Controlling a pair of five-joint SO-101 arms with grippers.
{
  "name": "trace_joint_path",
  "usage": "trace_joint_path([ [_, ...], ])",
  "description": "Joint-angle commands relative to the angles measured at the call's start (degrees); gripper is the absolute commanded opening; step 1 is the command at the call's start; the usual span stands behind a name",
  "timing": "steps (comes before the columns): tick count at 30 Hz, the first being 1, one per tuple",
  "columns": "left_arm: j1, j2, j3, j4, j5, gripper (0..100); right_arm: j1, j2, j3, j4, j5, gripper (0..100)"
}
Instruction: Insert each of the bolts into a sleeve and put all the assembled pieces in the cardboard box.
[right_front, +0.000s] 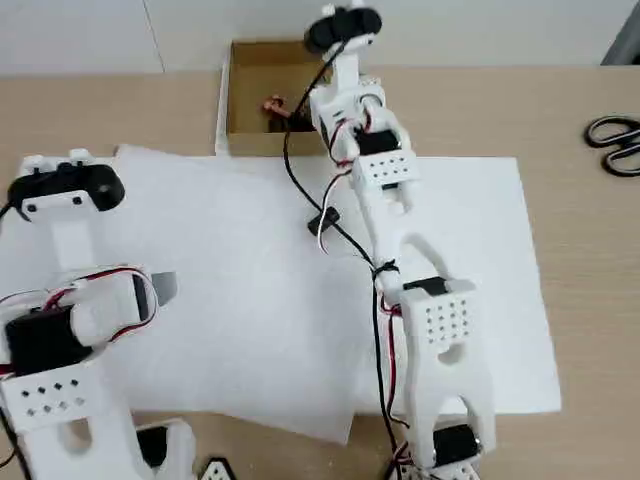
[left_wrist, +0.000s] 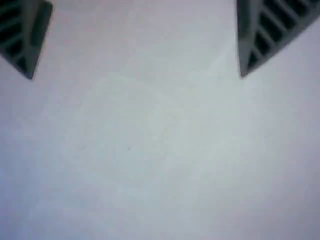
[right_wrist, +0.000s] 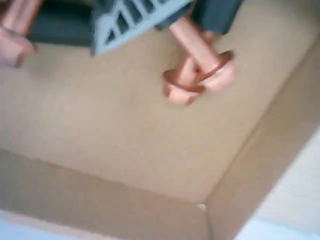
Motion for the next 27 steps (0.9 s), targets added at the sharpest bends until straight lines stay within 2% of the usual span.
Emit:
trace_joint_path([
  [1,-0.18,-0.35,-1.36,0.18,-0.35,25,0.66,-9.45,-2.73,8.57,0.44,12.6],
  [9,-0.18,-2.02,-1.80,-3.78,-0.44,25,-0.22,-26.07,-2.73,32.31,0.35,12.8],
  [17,-0.35,-23.91,1.27,-7.47,-4.48,25,-1.89,-47.60,-2.37,63.87,0.26,12.9],
  [22,-0.44,-38.24,12.09,-15.82,-4.75,25,-2.15,-59.56,6.24,65.27,0.26,12.9],
  [27,-0.44,-52.92,24.40,-25.23,-4.75,25,-3.91,-74.33,22.33,64.66,0.26,12.9],
])
